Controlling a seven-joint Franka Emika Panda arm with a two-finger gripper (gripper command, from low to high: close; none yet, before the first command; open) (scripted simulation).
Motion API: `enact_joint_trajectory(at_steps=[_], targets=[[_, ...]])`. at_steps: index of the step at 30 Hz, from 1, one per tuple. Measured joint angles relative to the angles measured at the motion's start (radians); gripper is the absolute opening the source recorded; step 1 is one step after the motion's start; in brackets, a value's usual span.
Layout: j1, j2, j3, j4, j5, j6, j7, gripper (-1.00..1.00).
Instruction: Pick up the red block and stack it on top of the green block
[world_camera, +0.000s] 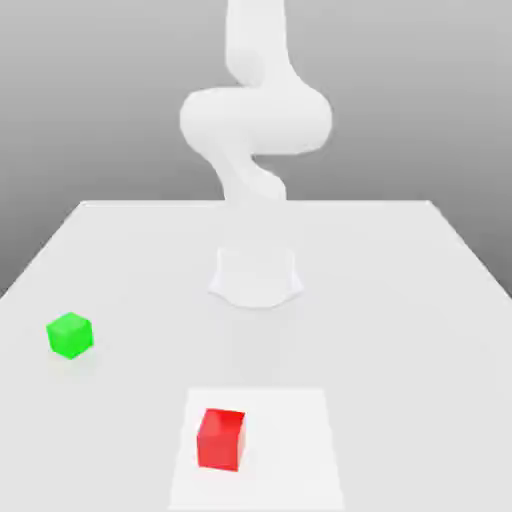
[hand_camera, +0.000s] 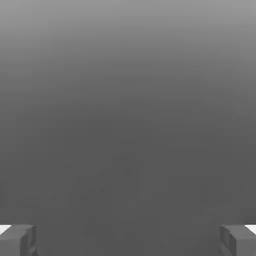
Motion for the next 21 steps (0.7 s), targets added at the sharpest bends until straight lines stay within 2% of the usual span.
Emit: enact_joint_trajectory(at_steps=[21], targets=[[-0.054,0.768,-0.034,-0.305,0.007,0.386,0.042,0.00]])
